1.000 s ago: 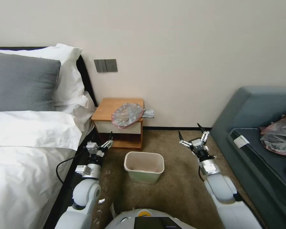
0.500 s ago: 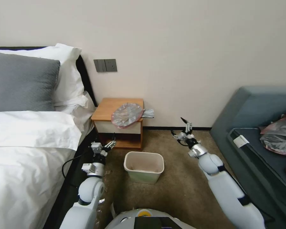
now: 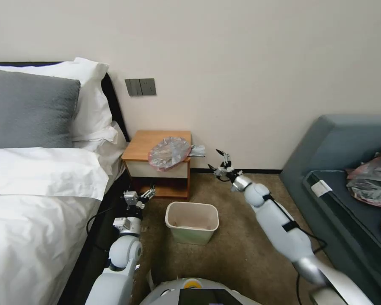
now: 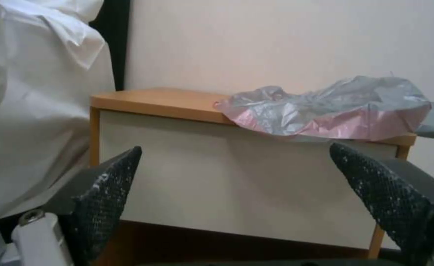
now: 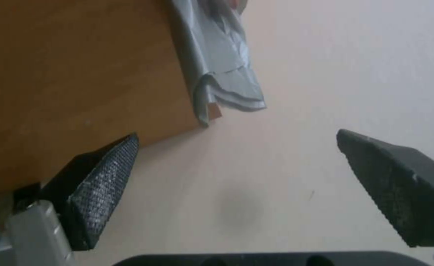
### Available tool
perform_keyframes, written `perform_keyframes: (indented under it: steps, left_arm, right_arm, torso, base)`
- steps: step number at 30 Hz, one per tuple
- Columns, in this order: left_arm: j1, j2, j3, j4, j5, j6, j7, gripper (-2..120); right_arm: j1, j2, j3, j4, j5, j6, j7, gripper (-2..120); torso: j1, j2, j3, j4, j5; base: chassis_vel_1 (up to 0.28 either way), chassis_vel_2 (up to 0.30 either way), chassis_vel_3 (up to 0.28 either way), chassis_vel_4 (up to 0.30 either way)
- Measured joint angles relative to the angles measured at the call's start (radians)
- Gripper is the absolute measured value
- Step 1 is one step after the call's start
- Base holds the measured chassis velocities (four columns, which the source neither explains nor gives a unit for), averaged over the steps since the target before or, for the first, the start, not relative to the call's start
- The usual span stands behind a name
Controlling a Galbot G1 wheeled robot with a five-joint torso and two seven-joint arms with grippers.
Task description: Pick up the garbage bag from the table and place it over the trash can.
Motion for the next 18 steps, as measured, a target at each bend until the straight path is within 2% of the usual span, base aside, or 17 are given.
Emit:
perform_keyframes:
  steps: [8, 13, 15, 18]
  left_arm:
    - [-0.009, -0.008, 0.0, 0.009, 0.002, 0.002, -0.003, 99]
    - [-0.008, -0.009, -0.002, 0.009, 0.002, 0.002, -0.004, 99]
    - [-0.007, -0.01, -0.002, 0.008, 0.002, 0.002, -0.004, 99]
    - [-0.007, -0.012, -0.002, 0.008, 0.003, 0.002, -0.004, 99]
  right_arm:
    - [0.131, 0.047, -0.103, -0.111, -0.038, 0.026, 0.012, 100]
    - [0.159, 0.057, -0.124, -0.14, -0.047, 0.036, 0.012, 99]
    - [0.17, 0.059, -0.136, -0.15, -0.047, 0.037, 0.01, 89]
    - [0.178, 0.06, -0.145, -0.154, -0.047, 0.039, 0.009, 83]
  torso:
    - [0.0, 0.0, 0.0, -0.0001, 0.0]
    - [0.0, 0.0, 0.0, -0.0001, 0.0]
    - [0.0, 0.0, 0.0, -0.0002, 0.0001]
    - [0.0, 0.0, 0.0, -0.0001, 0.0]
  base:
    - [0.0, 0.0, 0.0, 0.0]
    - [0.0, 0.0, 0.0, 0.0]
    - [0.0, 0.0, 0.0, 0.0]
    - [0.0, 0.0, 0.0, 0.0]
